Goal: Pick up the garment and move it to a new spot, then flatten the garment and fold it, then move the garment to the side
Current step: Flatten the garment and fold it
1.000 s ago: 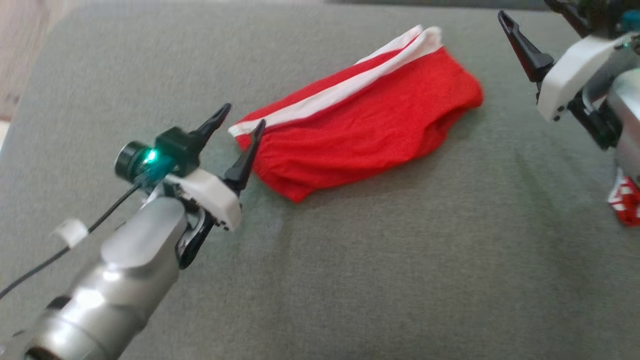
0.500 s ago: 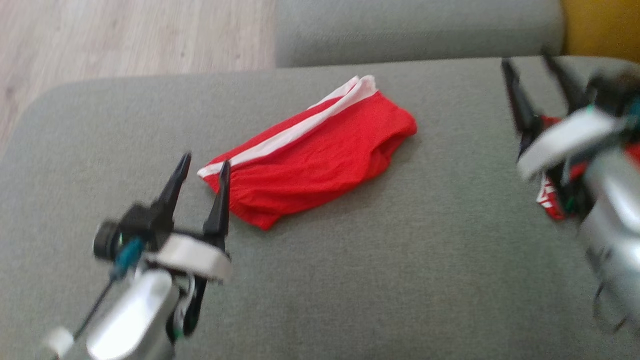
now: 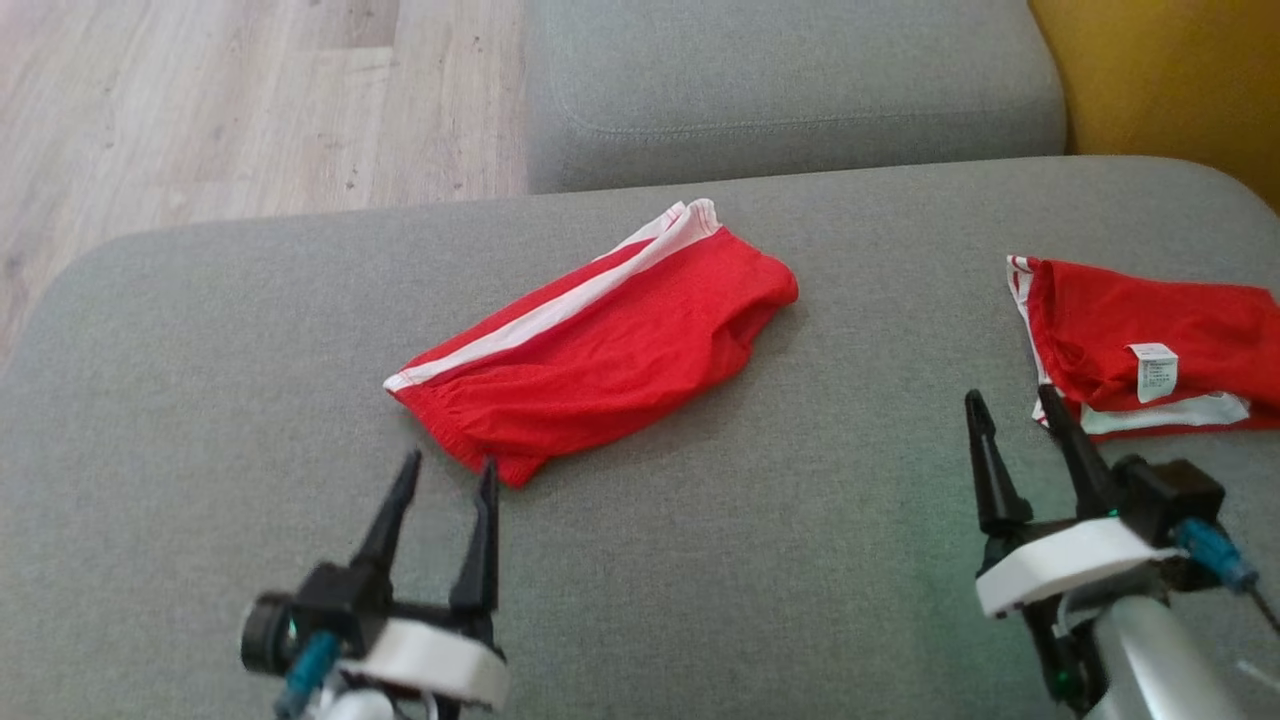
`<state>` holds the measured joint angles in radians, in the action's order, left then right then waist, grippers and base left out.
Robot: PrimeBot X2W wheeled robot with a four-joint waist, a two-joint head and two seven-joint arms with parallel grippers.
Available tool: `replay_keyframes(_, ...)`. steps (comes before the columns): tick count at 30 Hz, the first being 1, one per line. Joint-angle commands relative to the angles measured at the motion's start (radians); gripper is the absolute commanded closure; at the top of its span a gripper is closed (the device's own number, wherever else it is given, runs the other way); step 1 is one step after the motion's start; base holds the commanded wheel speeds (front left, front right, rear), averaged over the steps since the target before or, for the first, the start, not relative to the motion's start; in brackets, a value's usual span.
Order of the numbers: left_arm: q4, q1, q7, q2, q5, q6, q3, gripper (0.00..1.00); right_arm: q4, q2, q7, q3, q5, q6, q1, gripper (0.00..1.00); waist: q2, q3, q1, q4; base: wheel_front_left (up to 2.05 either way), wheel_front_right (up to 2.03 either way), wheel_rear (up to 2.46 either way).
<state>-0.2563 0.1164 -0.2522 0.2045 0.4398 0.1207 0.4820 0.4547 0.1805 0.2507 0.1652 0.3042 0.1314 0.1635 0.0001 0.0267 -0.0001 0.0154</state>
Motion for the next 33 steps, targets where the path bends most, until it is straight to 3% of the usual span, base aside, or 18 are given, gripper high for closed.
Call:
replay_keyframes(1,0.025,0.014,-0.009,-0.001,-0.022,-0.011,-0.048,0.00,-0.046,-0.019,0.011,-0.002,-0.013,-0.001,0.019,0.00,-0.0001,0.003,0.0001,0.000,0.00,0.00,0.00)
replay_keyframes(6,0.014,-0.030,-0.009,-0.038,-0.071,-0.042,-0.103,0.00,-0.068,-0.067,0.010,-0.022,-0.048,-0.001,-0.034,0.00,-0.0001,0.012,0.0001,0.009,0.00,0.00,0.00)
replay_keyframes(15,0.000,-0.029,-0.009,-0.092,-0.140,-0.108,-0.159,0.00,-0.063,-0.087,-0.028,-0.066,-0.017,-0.001,-0.041,0.00,-0.0001,-0.018,0.0001,0.065,0.00,0.00,0.00)
replay_keyframes(26,-0.051,0.028,-0.010,-0.144,-0.166,-0.169,-0.163,0.00,-0.052,-0.092,-0.105,-0.124,0.117,-0.001,0.106,0.00,-0.0001,-0.151,0.0001,0.213,0.00,0.00,0.00)
replay_keyframes(33,-0.055,0.060,-0.010,-0.153,-0.154,-0.191,-0.139,0.00,0.072,-0.111,-0.205,-0.252,0.257,-0.001,0.278,0.00,-0.0001,-0.202,0.0001,0.336,0.00,0.00,0.00)
